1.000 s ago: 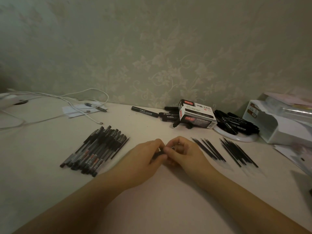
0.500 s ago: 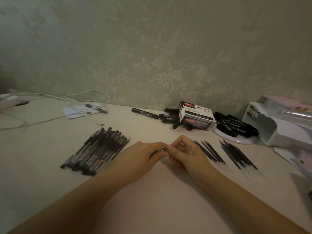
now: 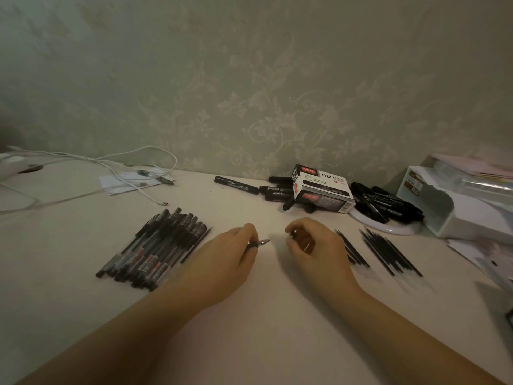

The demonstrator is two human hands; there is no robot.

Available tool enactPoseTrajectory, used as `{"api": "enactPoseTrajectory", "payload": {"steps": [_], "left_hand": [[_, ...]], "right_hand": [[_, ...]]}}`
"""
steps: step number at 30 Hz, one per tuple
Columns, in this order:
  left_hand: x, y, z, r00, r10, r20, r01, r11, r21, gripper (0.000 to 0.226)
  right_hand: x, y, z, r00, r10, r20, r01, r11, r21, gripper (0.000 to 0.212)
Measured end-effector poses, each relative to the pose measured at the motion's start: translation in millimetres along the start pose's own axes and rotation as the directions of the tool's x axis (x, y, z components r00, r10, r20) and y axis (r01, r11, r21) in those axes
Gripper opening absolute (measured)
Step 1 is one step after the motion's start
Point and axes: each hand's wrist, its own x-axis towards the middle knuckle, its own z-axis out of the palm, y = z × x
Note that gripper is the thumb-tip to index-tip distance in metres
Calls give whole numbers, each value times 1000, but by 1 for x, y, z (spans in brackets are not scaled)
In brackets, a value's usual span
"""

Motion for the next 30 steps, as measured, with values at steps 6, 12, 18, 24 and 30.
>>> {"api": "enactPoseTrajectory", "payload": {"steps": [6,12,18,24,30], "left_hand": [[1,-2,0,1000,30,-9,-30,1000,5,9],[1,-3,1,998,45,-42,-45,999,-6,11],[3,1,2,995,92,-39,-95,991,-92,10],[3,5,2,993,87,-73,-98,982,-160,13],[3,8,-1,997,77,-23,-80,978,-193,13]], "right_hand": [[-2,2,6,990,-76,115,93,984,-149,15],[-2,3,5,991,-69,115,83,989,-119,15],[-1,-10,1,981,-99,165,82,991,106,20],[1,-5,-1,953,-19,303,-68,959,276,18],[1,-1,-3,950,5,312,-121,927,354,22]]}}
